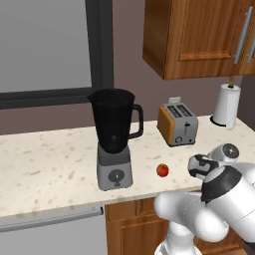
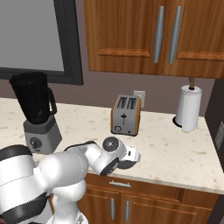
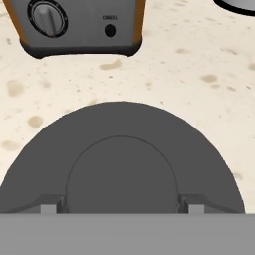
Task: Open the blender lid, put the apple in the blender, close the lid, and start the blender.
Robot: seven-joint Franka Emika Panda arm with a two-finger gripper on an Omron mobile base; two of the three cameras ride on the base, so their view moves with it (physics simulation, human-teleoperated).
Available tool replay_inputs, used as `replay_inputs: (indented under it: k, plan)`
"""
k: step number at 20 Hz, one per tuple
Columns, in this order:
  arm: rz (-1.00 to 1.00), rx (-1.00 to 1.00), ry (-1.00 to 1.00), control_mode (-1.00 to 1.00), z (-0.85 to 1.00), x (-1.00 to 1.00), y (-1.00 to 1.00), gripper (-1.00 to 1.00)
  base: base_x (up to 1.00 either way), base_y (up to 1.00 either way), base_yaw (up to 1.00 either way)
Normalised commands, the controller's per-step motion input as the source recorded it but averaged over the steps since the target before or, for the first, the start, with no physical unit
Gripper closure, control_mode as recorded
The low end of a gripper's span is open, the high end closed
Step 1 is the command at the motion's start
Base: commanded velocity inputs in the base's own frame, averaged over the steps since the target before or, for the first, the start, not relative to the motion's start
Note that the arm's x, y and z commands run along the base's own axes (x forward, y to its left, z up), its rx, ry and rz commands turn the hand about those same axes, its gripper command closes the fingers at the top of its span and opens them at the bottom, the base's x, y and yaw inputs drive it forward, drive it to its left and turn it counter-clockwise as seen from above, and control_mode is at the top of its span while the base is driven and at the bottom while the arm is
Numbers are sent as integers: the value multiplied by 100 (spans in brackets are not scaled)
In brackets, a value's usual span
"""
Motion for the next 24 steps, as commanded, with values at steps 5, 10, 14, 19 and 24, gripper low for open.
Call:
replay_inputs:
  k: [5, 10, 14, 19, 24]
  plan:
    - [1, 0, 0, -100, 0, 3, 0, -100, 0, 0, 0]
    - [0, 0, 0, -100, 3, 0, 0, -100, 0, 0, 0]
    - [0, 0, 0, -100, 36, 0, 0, -100, 0, 0, 0]
    - [0, 0, 0, -100, 49, 0, 0, -100, 0, 0, 0]
    - [0, 0, 0, -100, 37, 0, 10, -100, 0, 0, 0]
